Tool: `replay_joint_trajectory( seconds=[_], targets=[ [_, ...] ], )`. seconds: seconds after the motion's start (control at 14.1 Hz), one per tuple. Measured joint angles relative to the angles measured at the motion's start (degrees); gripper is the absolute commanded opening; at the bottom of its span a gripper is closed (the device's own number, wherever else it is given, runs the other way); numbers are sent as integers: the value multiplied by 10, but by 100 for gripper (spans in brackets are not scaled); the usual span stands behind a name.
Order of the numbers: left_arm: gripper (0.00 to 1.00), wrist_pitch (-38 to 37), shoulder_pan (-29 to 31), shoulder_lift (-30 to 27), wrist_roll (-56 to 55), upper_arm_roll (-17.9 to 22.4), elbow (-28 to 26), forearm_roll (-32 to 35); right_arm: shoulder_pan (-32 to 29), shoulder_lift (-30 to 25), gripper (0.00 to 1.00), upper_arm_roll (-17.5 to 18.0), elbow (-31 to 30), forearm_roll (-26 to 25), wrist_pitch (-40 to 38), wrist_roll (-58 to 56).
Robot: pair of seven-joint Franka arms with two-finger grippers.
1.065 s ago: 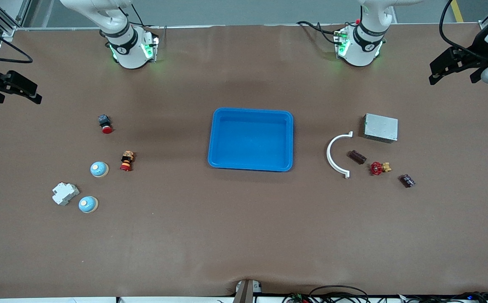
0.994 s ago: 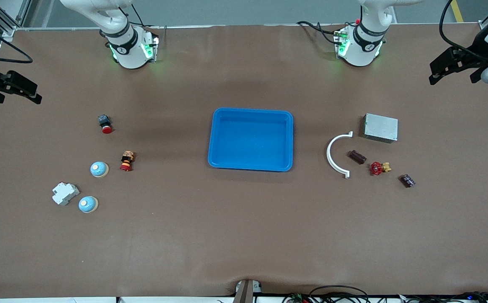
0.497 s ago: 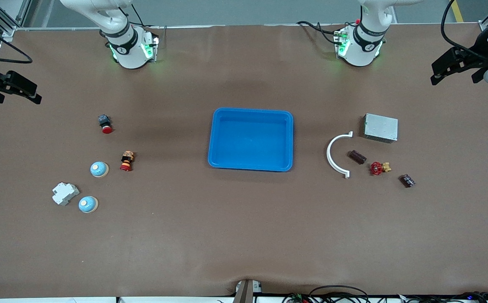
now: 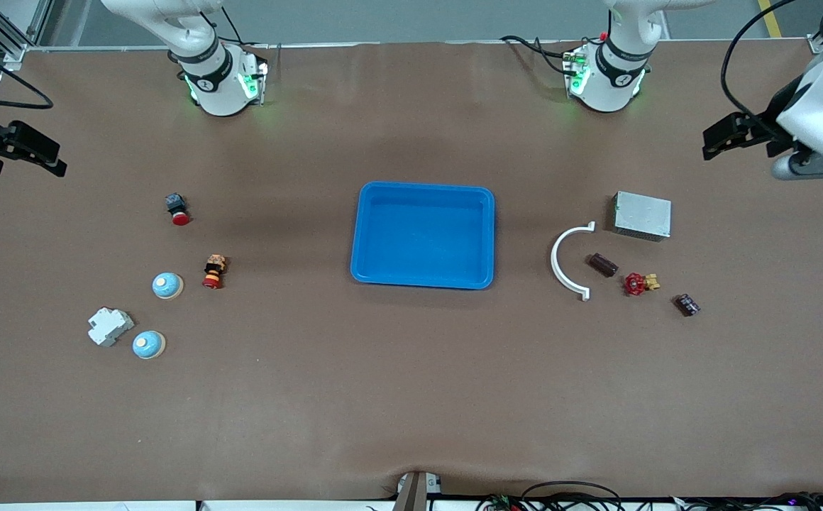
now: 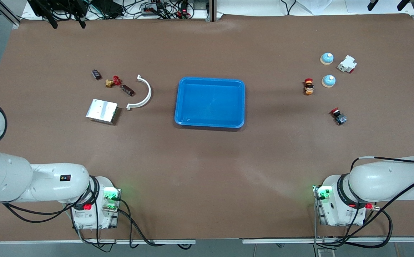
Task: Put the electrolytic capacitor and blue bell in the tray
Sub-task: 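Move the left gripper to a black capacitor while the right gripper reaches a bell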
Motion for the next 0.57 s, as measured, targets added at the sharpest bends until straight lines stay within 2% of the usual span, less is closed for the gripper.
replay_joint_trajectory(
  seconds=[0.28,0.43,0.57],
  targets=[
    [100,103,-1,-13,-15,-8,-106,0,-1,19,100,-3,-68,0,102,0],
    [100,179,-1,-18,-55,-19,-168,0,-3,56,100,-5,-87,0,150,0],
    [100,238,-1,-15,-112,-51,-213,3,-9,107,100,-6,-90,0,200,0]
  ],
)
